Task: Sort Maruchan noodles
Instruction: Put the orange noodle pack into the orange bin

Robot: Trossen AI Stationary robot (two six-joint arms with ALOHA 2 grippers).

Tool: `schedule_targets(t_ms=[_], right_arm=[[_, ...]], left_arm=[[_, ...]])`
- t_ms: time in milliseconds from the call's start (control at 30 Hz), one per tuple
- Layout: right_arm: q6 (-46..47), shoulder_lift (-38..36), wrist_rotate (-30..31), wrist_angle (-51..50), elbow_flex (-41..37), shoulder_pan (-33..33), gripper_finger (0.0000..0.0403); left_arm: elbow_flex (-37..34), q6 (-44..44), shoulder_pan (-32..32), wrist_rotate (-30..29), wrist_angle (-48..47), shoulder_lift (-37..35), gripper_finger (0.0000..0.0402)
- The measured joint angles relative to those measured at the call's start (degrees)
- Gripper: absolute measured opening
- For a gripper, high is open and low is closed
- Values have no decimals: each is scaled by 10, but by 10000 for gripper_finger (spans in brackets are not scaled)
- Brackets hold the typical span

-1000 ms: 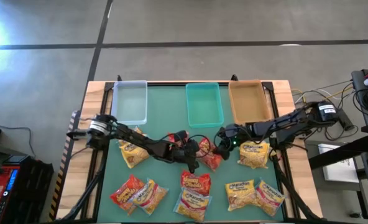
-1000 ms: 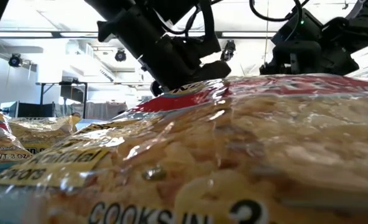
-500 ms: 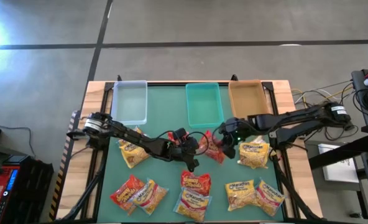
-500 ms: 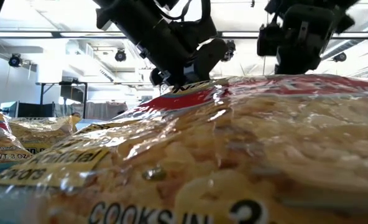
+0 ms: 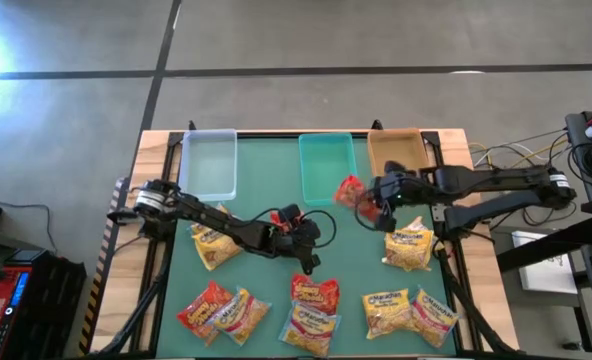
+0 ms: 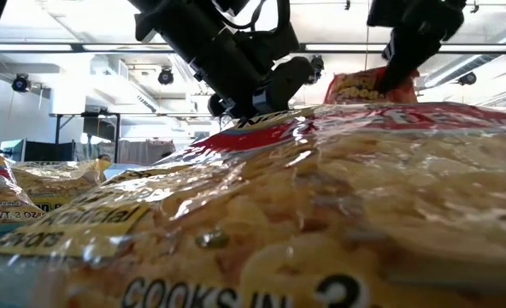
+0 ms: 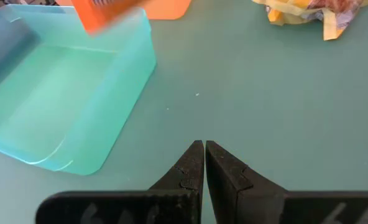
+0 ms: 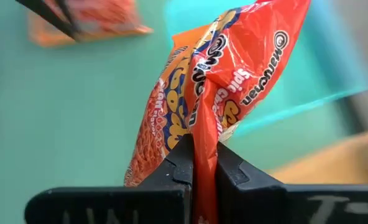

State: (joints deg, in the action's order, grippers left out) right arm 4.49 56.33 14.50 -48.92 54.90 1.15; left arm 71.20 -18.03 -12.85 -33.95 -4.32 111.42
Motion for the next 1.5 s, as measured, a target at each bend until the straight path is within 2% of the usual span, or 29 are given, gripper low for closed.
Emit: schedule_targets(t_ms=[167,367,567,800,1133,1500], right_arm=[[-89,-9,100,-68,18,27,12],[-110,-8,168,-96,28,101,12],[-142,0,170,-85,27,187,12],[-182,47,168,-78,27,259,12],[-310,141,168,-78,42,291,12],[-422,236,172,-80,104,310,12]], left_arm=[[0,25,13,0,0,0,0],[0,55,41,0,0,0,0],[0,90,73,0,0,0,0],[-4,121,98,20,-2,0,0],[-15,131,110,22,-2,0,0],[-15,129,110,35,-2,0,0]])
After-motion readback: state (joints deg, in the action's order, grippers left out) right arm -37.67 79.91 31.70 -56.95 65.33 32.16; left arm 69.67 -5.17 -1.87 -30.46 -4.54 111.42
